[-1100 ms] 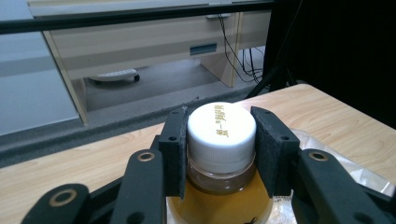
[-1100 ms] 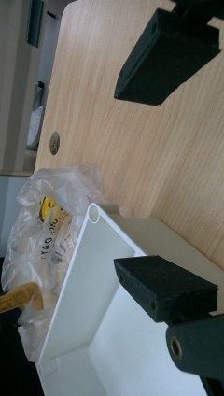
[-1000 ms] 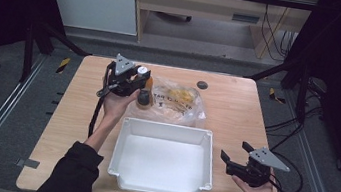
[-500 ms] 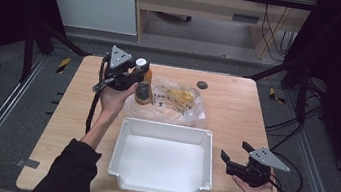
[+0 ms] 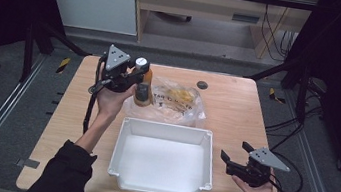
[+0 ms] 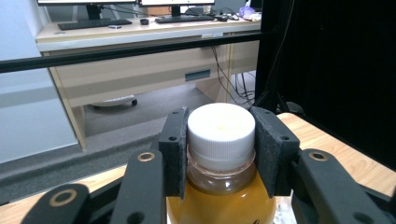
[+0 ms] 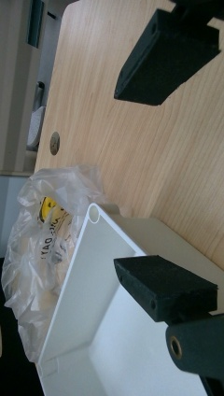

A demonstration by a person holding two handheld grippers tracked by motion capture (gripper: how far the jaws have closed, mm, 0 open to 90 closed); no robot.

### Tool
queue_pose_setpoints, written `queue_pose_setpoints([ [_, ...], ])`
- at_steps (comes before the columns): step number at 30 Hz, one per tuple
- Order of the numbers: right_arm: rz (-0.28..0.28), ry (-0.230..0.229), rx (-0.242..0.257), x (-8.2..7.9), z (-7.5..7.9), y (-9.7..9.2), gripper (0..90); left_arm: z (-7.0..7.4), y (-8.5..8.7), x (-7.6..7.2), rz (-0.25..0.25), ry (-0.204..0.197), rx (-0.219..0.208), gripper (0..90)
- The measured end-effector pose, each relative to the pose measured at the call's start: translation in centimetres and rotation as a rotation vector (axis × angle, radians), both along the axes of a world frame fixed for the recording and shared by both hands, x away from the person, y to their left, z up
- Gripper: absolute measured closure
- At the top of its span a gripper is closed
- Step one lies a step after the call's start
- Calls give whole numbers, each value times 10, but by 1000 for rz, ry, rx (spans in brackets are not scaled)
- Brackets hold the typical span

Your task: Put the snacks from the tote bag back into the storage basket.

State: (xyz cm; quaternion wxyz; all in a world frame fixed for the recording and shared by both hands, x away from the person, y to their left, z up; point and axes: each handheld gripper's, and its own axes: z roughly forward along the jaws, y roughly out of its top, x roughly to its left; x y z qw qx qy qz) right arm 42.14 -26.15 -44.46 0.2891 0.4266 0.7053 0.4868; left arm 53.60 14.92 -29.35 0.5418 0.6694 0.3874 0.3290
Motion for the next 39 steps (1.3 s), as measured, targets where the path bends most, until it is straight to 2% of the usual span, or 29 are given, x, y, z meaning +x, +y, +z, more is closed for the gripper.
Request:
queue_pose_setpoints([
  [13, -5, -1, 1, 0, 0, -1, 163, 12, 2, -21, -13, -19, 10, 588],
  [15, -3, -4, 2, -1, 0, 0, 164, 14, 3, -26, -23, -20, -1, 589],
  [31, -2, -4, 0, -1, 1, 0, 165, 13, 4, -56, -72, -28, -20, 589],
  [39, -2, -4, -2, -1, 1, 0, 167, 7, 7, -69, -86, -32, -7, 589],
])
